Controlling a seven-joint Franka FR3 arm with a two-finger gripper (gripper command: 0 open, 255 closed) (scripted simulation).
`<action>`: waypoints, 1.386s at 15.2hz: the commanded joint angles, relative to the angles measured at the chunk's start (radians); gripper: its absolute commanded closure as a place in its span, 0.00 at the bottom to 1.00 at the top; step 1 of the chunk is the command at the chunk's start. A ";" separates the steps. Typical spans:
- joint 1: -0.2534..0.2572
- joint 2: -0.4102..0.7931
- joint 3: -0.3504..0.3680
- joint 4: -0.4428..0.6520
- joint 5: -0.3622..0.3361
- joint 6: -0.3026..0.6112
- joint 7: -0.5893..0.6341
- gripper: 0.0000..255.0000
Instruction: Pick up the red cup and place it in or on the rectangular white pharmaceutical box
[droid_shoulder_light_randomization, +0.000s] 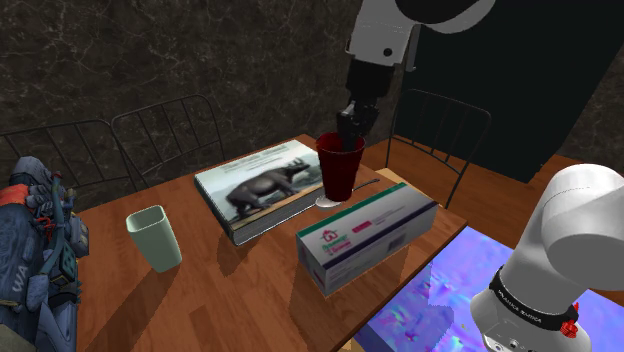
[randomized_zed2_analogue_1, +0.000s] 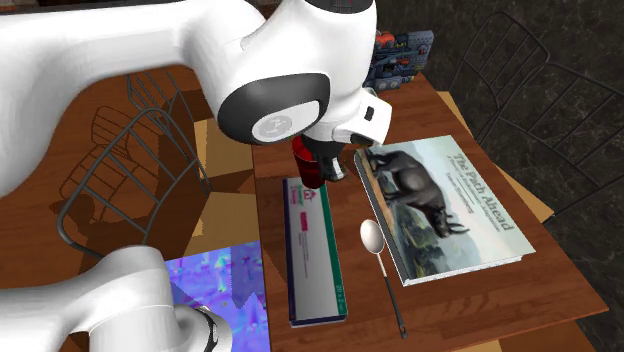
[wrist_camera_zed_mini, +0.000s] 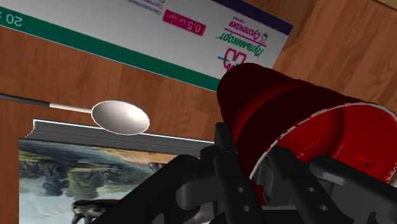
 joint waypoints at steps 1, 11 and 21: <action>-0.013 -0.048 -0.042 -0.024 -0.018 -0.035 -0.041 1.00; -0.053 -0.154 -0.140 -0.136 -0.070 -0.053 -0.146 1.00; -0.049 -0.148 -0.134 -0.265 -0.056 0.081 -0.172 1.00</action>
